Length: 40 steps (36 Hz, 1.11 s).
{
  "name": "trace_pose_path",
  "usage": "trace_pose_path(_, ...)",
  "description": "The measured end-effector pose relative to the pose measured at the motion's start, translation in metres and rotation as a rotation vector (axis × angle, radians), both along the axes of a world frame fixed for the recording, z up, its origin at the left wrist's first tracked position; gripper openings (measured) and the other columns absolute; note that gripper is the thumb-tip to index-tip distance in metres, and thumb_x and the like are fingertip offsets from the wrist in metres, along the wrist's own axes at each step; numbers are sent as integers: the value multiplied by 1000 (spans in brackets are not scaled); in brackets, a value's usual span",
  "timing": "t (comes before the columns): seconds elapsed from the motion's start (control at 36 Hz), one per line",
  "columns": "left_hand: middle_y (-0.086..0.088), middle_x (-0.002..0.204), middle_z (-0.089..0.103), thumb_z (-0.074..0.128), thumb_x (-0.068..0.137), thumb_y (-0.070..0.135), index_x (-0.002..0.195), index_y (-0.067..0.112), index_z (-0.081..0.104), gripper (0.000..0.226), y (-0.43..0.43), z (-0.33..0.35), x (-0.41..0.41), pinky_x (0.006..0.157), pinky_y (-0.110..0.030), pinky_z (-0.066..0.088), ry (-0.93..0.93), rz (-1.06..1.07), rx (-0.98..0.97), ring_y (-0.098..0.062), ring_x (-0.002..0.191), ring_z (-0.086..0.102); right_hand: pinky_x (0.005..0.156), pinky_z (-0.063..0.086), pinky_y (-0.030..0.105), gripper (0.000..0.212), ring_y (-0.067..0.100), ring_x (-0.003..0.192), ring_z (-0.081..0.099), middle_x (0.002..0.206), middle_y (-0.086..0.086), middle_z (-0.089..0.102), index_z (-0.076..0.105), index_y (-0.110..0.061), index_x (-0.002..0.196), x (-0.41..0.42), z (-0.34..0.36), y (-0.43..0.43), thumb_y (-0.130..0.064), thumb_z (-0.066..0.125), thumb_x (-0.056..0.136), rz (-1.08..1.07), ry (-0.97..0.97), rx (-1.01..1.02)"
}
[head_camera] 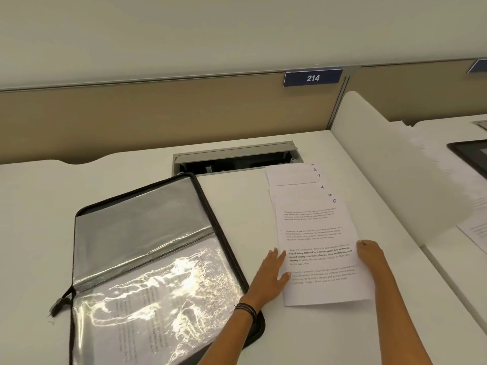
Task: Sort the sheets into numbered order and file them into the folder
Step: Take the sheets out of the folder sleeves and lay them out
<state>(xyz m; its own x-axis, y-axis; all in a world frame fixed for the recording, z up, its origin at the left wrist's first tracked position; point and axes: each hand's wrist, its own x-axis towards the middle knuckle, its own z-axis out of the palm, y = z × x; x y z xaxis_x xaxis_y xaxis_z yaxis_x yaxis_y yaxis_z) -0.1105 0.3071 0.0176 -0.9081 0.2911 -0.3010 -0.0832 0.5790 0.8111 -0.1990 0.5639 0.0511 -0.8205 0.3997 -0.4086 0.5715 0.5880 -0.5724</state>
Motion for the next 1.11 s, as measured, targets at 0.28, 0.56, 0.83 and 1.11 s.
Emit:
trace_pose_path(0.28, -2, 160, 0, -6, 53, 94, 152, 18, 9, 126, 7, -11, -4, 112, -27, -11, 54, -89, -77, -17, 146, -7, 89, 41, 39, 31, 37, 106, 53, 121, 26, 55, 53, 4, 113, -13, 1, 7, -16, 35, 100, -44, -38, 80)
trace_pose_path(0.56, -1, 160, 4, 27, 91, 59, 152, 20, 14, 74, -4, 2, 0, 112, -23, -7, 13, -151, -119, -8, 143, -8, 93, 42, 43, 35, 36, 118, 45, 127, 22, 46, 51, -1, 123, 15, -5, -45, 7, 45, 90, -110, 560, -6)
trace_pose_path(0.83, 5, 159, 5, 48, 88, 59, 149, 29, 19, 73, -107, 16, 9, 111, -31, -18, 183, 79, -225, -14, 147, -5, 69, 45, 7, 27, 16, 85, 64, 95, 0, 66, 64, -15, 93, 52, -7, -131, 5, 47, 93, 369, 360, -412)
trace_pose_path(1.11, 0, 143, -41, 28, 30, 104, 140, 24, -25, 146, -183, -2, 63, 103, -46, -28, 36, -126, -447, -27, 128, -43, 68, 52, 19, 20, 12, 81, 63, 99, 5, 68, 62, -14, 106, 76, 6, -201, -11, 44, 96, 661, -117, -510)
